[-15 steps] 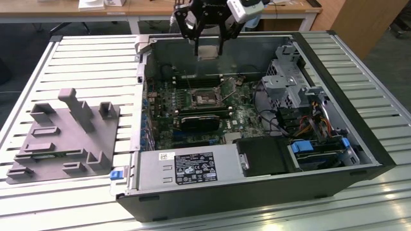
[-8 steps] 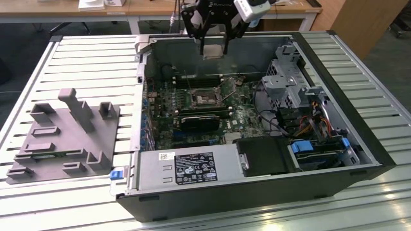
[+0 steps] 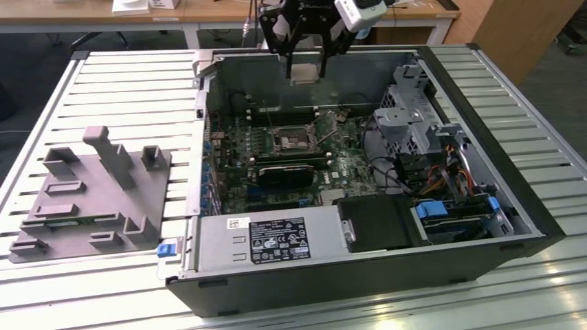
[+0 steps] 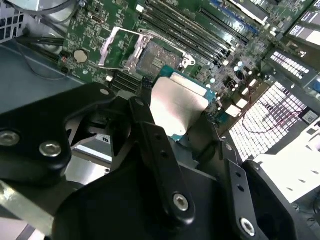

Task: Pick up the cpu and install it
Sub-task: 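Place the cpu into insertion slot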

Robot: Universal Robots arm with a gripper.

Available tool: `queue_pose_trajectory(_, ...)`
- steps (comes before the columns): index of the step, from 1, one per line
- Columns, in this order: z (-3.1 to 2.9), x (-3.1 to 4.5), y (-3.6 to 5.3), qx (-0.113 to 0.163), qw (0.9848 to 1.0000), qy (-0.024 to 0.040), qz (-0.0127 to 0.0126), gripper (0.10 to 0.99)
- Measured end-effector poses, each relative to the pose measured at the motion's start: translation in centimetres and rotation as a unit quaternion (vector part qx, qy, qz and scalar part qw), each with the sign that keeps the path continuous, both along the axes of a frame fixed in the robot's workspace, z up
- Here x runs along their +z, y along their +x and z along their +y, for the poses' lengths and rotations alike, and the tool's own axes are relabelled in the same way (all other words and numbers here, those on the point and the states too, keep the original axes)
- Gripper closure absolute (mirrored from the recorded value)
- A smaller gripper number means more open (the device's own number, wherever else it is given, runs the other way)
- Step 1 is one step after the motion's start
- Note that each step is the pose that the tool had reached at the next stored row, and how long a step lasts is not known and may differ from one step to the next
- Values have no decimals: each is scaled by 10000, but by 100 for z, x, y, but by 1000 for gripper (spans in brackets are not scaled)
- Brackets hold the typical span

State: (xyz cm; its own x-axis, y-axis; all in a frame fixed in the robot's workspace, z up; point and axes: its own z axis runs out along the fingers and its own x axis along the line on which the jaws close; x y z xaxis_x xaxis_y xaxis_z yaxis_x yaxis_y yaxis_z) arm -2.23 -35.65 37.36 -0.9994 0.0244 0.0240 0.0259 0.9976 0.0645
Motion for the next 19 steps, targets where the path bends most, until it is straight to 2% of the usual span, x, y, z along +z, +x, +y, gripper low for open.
queue_pose_trajectory(4, 0, 0, 0, -178, 9998, -1, 0, 549)
queue_pose_trajectory(5, 0, -1, 0, -321, 9995, -1, 0, 549)
queue_pose_trajectory(8, 0, -2, 0, -522, 9986, -2, 1, 549)
queue_pose_trajectory(14, 0, -6, 0, -1035, 9946, -3, 0, 549)
queue_pose_trajectory(19, 0, -7, 0, -1302, 9915, -3, 0, 549)
